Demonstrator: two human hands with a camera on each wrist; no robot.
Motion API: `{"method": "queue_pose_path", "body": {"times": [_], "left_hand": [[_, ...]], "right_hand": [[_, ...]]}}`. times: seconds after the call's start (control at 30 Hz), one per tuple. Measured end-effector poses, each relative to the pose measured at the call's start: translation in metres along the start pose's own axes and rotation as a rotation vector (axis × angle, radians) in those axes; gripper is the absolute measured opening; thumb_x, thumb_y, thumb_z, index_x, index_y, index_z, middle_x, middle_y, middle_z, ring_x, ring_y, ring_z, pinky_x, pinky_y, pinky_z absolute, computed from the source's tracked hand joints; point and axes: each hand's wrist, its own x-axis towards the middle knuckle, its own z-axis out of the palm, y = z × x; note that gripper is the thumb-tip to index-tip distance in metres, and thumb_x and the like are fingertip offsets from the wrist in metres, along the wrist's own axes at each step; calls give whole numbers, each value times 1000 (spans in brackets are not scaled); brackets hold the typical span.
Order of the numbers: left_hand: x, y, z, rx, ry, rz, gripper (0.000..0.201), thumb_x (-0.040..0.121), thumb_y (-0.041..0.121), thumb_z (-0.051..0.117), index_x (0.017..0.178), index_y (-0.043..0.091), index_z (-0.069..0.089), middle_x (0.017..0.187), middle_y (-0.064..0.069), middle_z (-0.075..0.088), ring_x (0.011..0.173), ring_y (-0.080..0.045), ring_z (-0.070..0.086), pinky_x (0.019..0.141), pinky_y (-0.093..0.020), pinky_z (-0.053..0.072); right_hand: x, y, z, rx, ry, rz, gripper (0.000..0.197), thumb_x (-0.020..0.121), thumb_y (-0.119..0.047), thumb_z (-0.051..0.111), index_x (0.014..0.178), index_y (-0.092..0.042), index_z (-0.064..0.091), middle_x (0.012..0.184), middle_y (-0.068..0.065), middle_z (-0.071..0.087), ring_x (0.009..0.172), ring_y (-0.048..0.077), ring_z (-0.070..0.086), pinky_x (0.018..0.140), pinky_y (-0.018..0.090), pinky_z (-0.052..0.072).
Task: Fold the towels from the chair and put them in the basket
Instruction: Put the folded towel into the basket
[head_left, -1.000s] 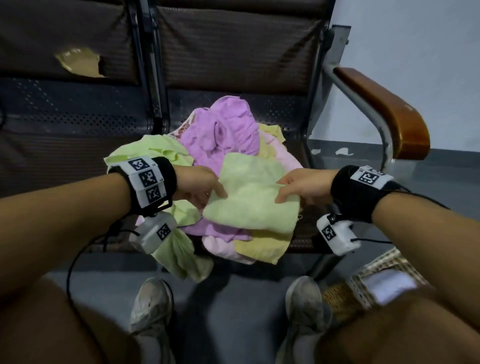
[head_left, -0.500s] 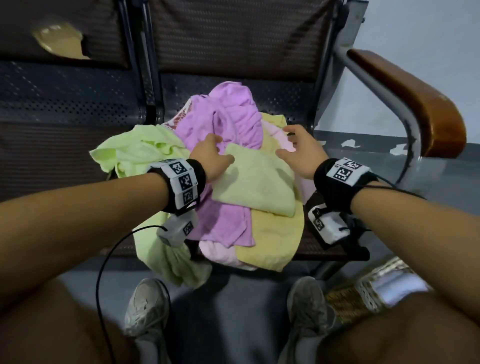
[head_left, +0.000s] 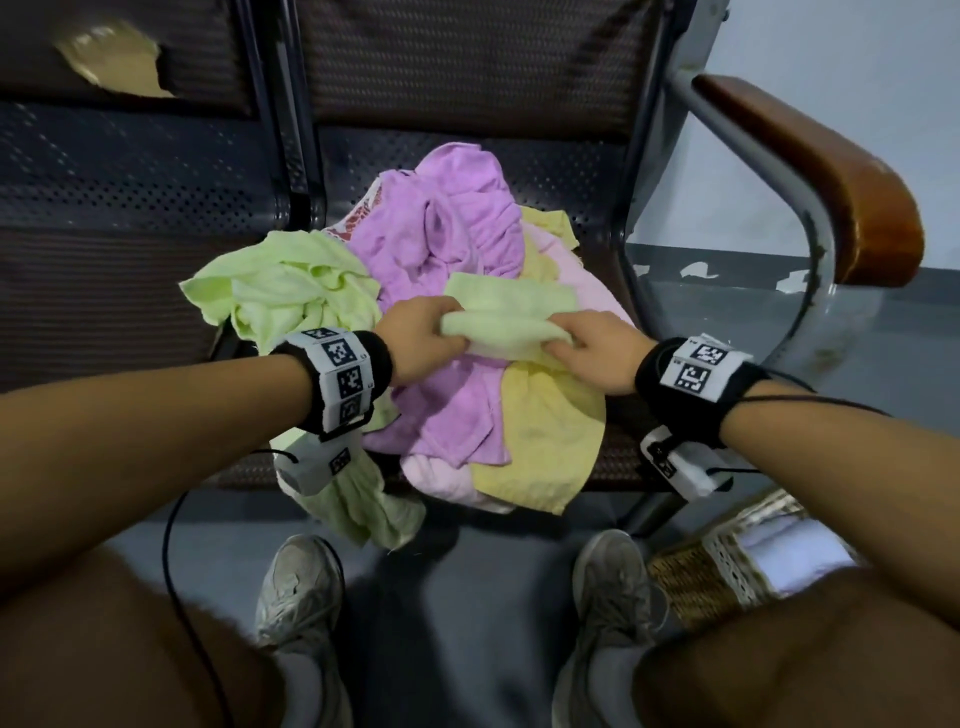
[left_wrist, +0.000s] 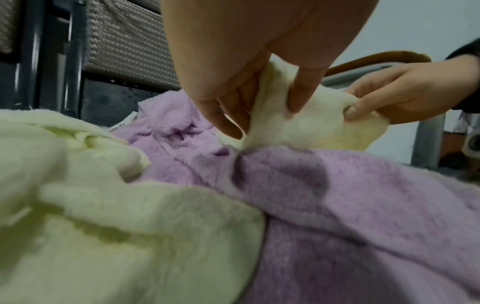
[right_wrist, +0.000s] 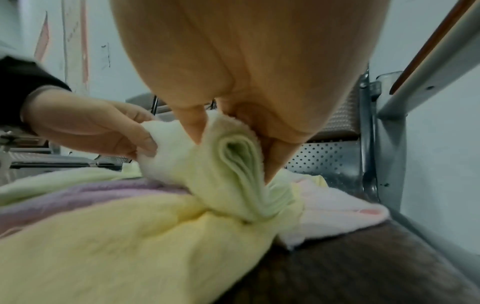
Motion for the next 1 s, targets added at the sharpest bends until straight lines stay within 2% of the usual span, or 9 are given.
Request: {"method": "queue_pose_path", "body": {"times": [0.1,0.23,0.37,0.43,0.57,0.7,0.8,0.9,1.0], "left_hand": [[3,4,-9,-201,15,-58,12,78,32,69,80,21,66,76,4,66,75,-20,61,65,-29,43],[7,3,-10,-381,8,-177,26,83,36,67,100,17,73,100,-4,73,95,-25,68,88,-39,55],[12,-2,-1,-226,40,-263,33,91,42,62,108,15,67,108,-6,69,100,-27,65,90,-37,52],[11,-3,0,-123,26,-368,52,89,58,57,109,11,63,104,-8,65,91,-28,62,79,-33,50],[5,3,0,-255,-94,-571,71,81,77,51,86,7,60,71,-9,61,58,-24,56,54,-25,42],[9,15,-3,-431,-16,-437,43,81,56,70,78,15,62,70,-3,62,58,-18,57,53,-26,45],[8,36,-5,-706,-5,-361,34,83,28,74,100,-1,66,99,-16,71,88,-29,70,83,-41,60],[4,64,-12,-805,35,-235,19,79,14,71,90,4,59,81,-15,59,76,-26,59,68,-36,52],[-1,86,-24,-876,24,-153,22,70,14,71,85,12,55,82,-12,56,74,-23,53,66,-33,44]], "right_hand": [[-2,0,-14,195,-19,64,20,98,-24,51,104,-15,68,103,4,69,100,27,63,91,39,50],[-3,-3,-15,642,-80,231,19,93,-17,58,80,-5,65,88,14,60,77,29,54,68,39,43],[-1,4,-9,648,-159,239,32,89,-32,72,107,-7,69,90,10,67,71,20,61,58,31,43],[3,9,-7,556,-97,237,31,88,-32,73,109,-9,69,88,9,68,68,21,62,55,31,47],[10,13,0,343,2,235,33,93,-39,64,112,-12,69,108,6,70,98,25,66,88,39,54],[9,5,0,131,-21,249,34,95,-43,58,113,-15,67,113,6,68,106,25,61,96,38,49],[6,1,-8,47,21,231,46,91,-33,61,134,-19,57,129,6,60,115,22,56,99,34,46],[-1,-14,-22,425,72,151,77,84,-26,69,152,-26,32,141,2,52,127,17,52,103,34,46],[-13,-33,-37,779,78,108,70,77,-25,78,140,-24,48,120,1,70,108,17,69,92,34,55]]}}
